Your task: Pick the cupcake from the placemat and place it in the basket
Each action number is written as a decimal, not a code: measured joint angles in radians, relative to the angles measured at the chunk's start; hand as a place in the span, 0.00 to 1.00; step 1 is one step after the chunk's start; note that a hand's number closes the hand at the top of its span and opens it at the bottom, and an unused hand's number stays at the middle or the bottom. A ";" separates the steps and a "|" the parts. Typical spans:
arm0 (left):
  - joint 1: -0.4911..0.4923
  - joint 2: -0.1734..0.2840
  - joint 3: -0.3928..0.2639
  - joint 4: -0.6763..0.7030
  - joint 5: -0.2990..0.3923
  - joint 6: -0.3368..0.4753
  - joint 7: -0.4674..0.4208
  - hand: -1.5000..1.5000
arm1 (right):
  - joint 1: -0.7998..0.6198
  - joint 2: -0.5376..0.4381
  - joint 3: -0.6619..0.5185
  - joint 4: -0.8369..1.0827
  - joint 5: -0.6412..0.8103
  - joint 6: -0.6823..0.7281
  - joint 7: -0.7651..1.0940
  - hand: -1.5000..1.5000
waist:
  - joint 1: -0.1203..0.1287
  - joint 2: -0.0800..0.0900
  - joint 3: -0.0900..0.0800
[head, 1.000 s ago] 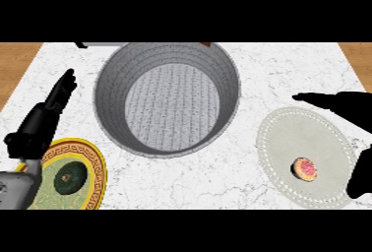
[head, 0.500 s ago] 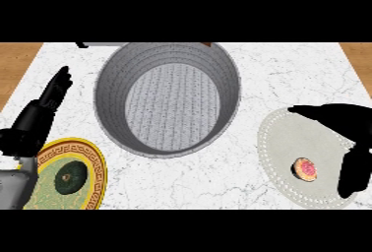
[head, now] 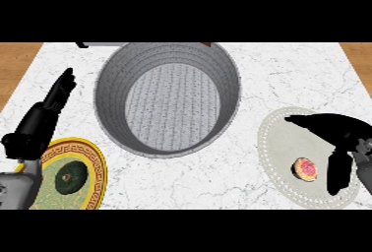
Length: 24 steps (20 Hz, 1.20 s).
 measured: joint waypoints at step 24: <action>-0.019 -0.076 0.092 0.004 -0.075 -0.081 0.015 0.50 | 0.182 0.167 -0.122 0.040 0.385 -0.074 -0.263 0.00 | -0.005 -0.001 0.000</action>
